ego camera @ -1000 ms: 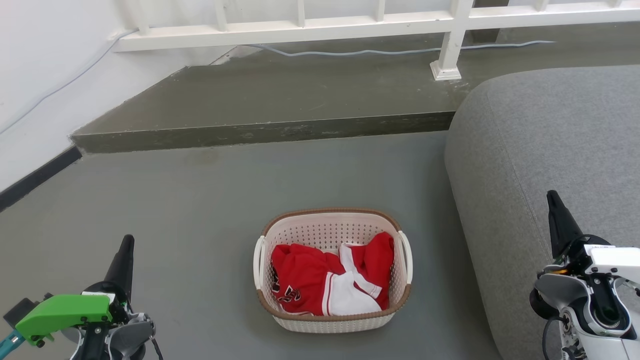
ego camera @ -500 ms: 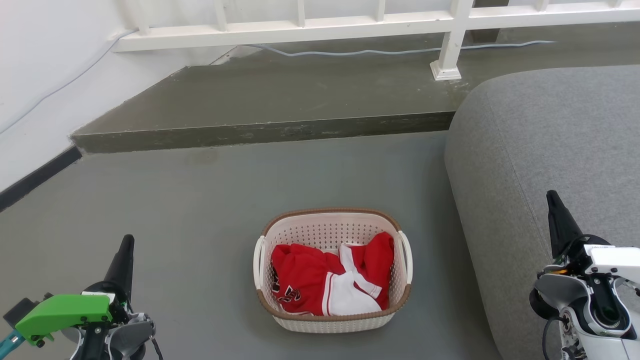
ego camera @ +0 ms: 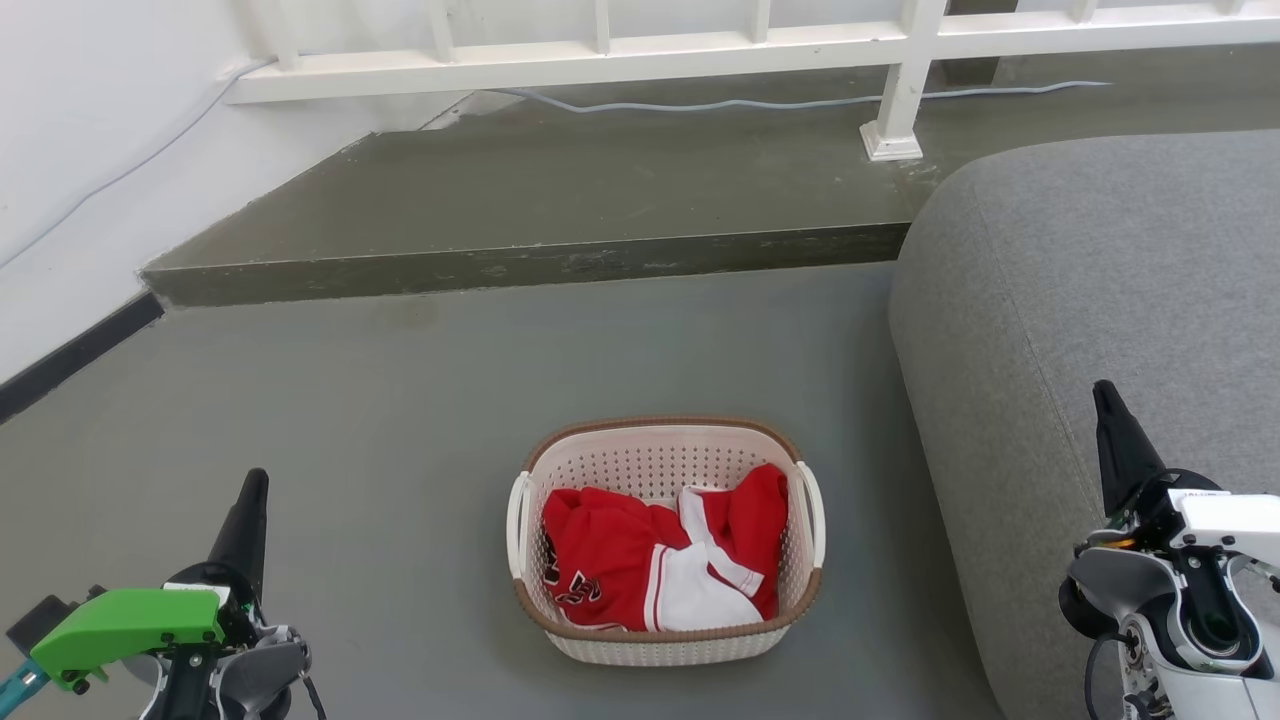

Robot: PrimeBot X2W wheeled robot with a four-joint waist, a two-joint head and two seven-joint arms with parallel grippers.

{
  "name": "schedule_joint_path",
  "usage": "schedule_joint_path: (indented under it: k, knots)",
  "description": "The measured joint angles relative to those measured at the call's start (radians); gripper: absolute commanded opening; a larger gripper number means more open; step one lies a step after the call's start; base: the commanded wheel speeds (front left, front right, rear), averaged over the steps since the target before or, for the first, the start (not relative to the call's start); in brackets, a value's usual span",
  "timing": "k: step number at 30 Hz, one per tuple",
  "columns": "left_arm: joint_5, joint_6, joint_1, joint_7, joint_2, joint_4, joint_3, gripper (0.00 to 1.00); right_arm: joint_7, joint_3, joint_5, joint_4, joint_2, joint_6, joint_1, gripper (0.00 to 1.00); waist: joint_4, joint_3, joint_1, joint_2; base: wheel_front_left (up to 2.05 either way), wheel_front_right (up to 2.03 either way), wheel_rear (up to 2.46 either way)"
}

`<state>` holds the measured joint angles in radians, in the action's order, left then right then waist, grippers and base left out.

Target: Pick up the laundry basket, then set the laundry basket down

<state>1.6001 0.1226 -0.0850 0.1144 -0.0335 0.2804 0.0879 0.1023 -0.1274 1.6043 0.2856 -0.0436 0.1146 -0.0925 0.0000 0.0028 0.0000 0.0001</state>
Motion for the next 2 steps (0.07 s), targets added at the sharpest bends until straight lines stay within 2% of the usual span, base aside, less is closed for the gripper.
schedule_joint_path:
  k: [2]
  knots:
    - [0.000,0.000,0.000,0.000,0.000,0.000,0.000,0.00,0.000,0.000,0.000,0.000,0.000,0.000,0.000,0.00,0.000,0.000,0.0000,0.0000,0.00,0.00,0.00]
